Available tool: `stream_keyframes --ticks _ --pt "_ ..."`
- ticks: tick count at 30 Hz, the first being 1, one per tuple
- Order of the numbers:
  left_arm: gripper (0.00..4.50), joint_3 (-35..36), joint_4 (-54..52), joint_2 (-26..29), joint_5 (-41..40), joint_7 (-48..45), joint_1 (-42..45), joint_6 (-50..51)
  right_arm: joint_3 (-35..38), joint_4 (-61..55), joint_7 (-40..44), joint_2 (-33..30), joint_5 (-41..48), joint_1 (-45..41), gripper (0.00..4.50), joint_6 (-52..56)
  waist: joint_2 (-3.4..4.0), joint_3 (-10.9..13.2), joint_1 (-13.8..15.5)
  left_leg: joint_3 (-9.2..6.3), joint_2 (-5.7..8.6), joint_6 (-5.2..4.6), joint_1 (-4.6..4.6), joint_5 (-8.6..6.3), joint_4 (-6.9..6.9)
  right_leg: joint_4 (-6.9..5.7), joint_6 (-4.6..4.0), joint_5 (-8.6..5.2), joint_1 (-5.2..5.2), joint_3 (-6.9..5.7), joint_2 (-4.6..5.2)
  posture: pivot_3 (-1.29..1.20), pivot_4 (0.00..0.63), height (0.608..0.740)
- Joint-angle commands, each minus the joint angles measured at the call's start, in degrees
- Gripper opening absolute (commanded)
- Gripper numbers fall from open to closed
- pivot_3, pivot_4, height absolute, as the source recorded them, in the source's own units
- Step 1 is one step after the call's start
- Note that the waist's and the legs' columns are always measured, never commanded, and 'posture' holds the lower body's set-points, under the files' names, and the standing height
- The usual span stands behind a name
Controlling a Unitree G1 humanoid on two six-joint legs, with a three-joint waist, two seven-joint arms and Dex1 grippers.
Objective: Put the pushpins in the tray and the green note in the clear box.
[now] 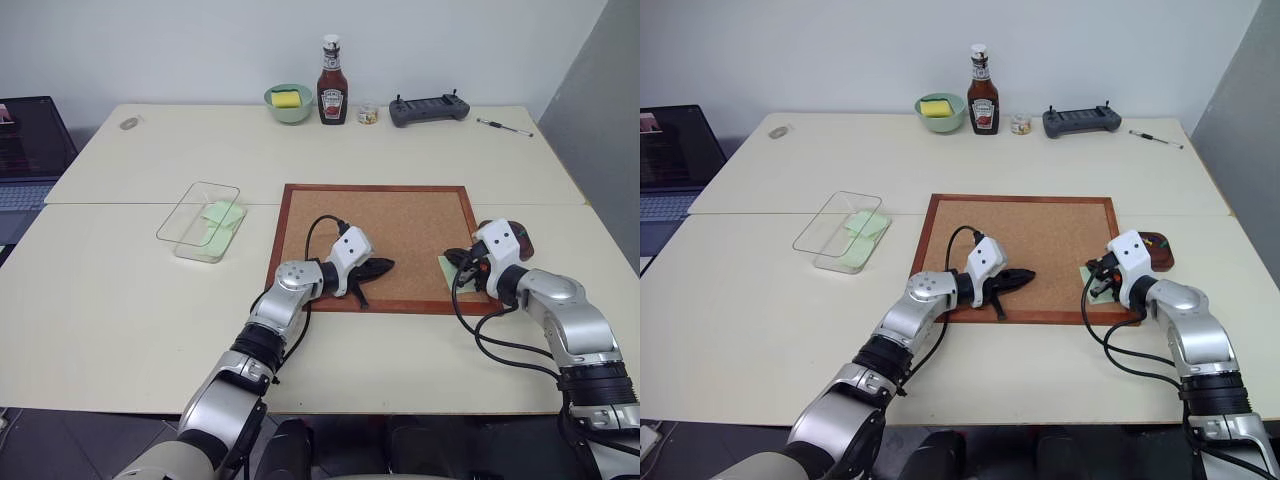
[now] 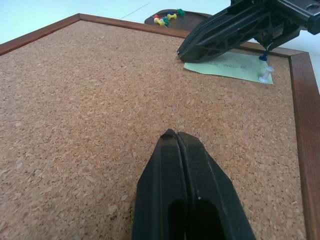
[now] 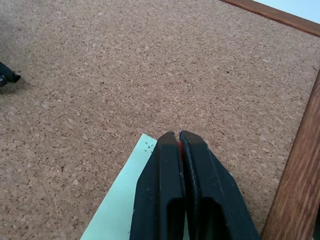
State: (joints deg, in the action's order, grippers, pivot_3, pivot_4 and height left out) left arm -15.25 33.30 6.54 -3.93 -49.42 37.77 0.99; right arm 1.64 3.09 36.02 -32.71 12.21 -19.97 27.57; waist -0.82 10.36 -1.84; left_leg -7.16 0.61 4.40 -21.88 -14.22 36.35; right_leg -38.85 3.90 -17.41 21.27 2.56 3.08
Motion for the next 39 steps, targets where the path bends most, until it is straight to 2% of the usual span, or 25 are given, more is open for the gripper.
stream_keyframes --ticks 1,19,24,28,39 --pt "0.00 -1.78 1.19 -0.10 1.38 -1.01 -2.51 2.15 3.08 -4.67 -0.71 0.03 1.72 -1.43 0.03 -0.46 0.00 0.00 0.00 0.00 0.00 0.00 0.00 0.00 0.00 0.00 0.00 0.00 0.01 0.00 0.00 0.00 0.150 0.740" --pt "0.00 -2.12 -0.36 0.31 1.75 -0.92 -3.70 3.17 5.07 -7.95 -1.58 -0.42 3.35 -1.31 0.03 1.41 0.01 0.00 -0.02 0.00 -0.01 0.00 0.00 0.00 -0.01 0.01 0.00 0.00 -0.01 0.00 0.00 0.00 0.150 0.740" --pt "0.00 -2.16 -0.42 0.25 1.75 -0.90 -3.77 3.16 7.95 -7.36 -3.09 -1.49 3.15 -2.10 0.03 1.84 0.01 -0.01 -0.02 0.01 -0.01 0.00 0.00 0.00 -0.01 0.00 0.00 0.00 -0.01 0.00 0.00 0.00 0.150 0.740" --pt "0.00 -2.16 -0.61 0.26 1.78 -0.76 -3.99 2.91 9.54 -3.09 -5.30 -3.91 -0.04 -2.43 0.03 -1.09 0.01 -0.01 -0.01 0.01 0.00 0.00 0.00 0.00 -0.01 0.01 0.00 0.00 -0.01 0.00 0.00 0.00 0.150 0.740" --pt "0.00 -2.30 -1.39 0.15 2.23 -0.70 -4.43 2.30 5.62 7.42 -9.70 -6.64 -9.95 -3.89 0.03 -9.57 0.05 -0.03 -0.06 0.06 -0.01 0.00 0.02 0.00 -0.03 0.00 0.00 0.00 0.00 0.04 0.00 0.00 0.150 0.740"
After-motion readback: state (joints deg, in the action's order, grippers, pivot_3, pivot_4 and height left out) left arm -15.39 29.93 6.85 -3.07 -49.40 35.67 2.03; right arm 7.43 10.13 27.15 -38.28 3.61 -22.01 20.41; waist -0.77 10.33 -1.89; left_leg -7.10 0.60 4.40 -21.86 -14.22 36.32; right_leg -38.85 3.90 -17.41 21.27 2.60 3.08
